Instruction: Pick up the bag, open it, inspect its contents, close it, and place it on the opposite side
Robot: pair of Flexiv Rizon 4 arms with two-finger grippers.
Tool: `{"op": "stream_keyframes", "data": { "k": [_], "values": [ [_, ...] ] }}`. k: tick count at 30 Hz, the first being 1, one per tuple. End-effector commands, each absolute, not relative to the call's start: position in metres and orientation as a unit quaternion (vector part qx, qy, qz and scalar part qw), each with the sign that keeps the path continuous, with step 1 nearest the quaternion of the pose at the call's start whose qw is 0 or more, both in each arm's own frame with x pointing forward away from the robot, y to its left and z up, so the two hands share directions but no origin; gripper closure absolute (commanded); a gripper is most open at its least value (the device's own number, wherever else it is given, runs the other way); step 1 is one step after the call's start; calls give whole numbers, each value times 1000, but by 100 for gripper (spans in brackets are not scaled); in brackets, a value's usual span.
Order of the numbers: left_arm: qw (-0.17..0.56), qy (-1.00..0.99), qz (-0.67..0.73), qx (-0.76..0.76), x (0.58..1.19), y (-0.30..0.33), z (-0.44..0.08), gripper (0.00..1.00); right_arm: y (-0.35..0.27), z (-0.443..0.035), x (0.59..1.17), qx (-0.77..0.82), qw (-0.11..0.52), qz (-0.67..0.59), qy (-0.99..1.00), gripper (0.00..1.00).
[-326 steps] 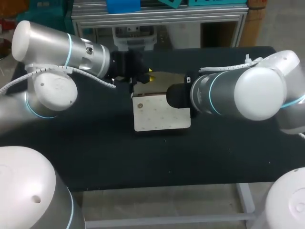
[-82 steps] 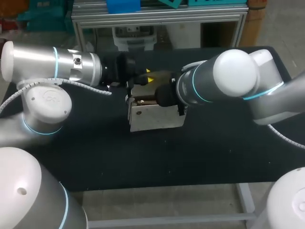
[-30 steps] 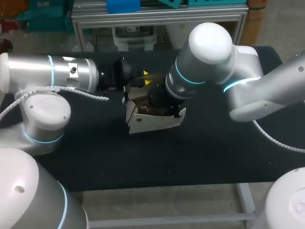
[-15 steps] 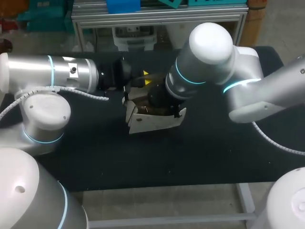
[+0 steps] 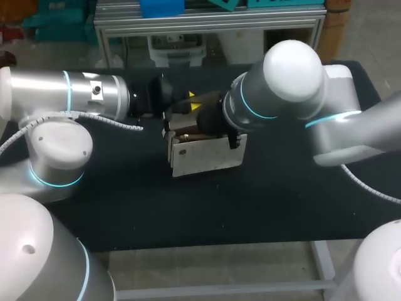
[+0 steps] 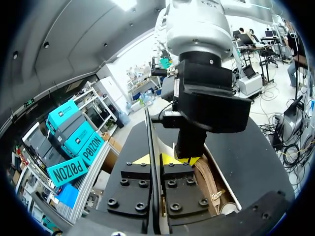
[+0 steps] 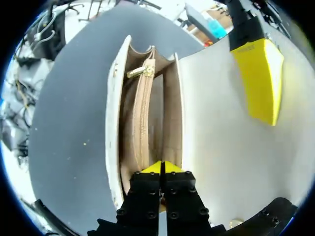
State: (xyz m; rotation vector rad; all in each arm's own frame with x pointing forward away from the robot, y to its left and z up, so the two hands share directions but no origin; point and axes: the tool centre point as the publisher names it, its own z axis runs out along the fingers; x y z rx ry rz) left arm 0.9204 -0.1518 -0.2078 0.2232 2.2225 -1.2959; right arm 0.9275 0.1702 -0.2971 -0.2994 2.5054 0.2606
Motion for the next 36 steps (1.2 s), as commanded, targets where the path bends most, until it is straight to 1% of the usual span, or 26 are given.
{"op": "stream_keyframes", "data": {
  "k": [1,7,15,18,22,24,25,27,36],
  "values": [
    [279,827,-482,81,915,-153,-209,100,158,-272,910,-106,354,111,923,100],
    [261,828,-491,69,910,-155,-207,100,157,-247,897,-108,392,111,907,100],
    [180,825,-534,49,896,-162,-202,100,150,-225,871,-110,434,104,888,100],
    [167,826,-537,47,900,-165,-207,100,146,-223,861,-106,444,102,884,100],
    [157,824,-543,34,920,-168,-226,100,141,-226,851,-100,448,99,883,100],
    [140,824,-549,29,936,-171,-241,100,137,-230,848,-94,446,99,885,100],
    [145,826,-545,25,941,-173,-246,100,136,-232,847,-93,444,100,885,100],
    [128,824,-551,24,954,-177,-260,100,134,-237,845,-87,440,101,888,100],
    [143,824,-547,40,986,-177,-291,100,128,-264,837,-66,420,96,900,100]
  ]
}}
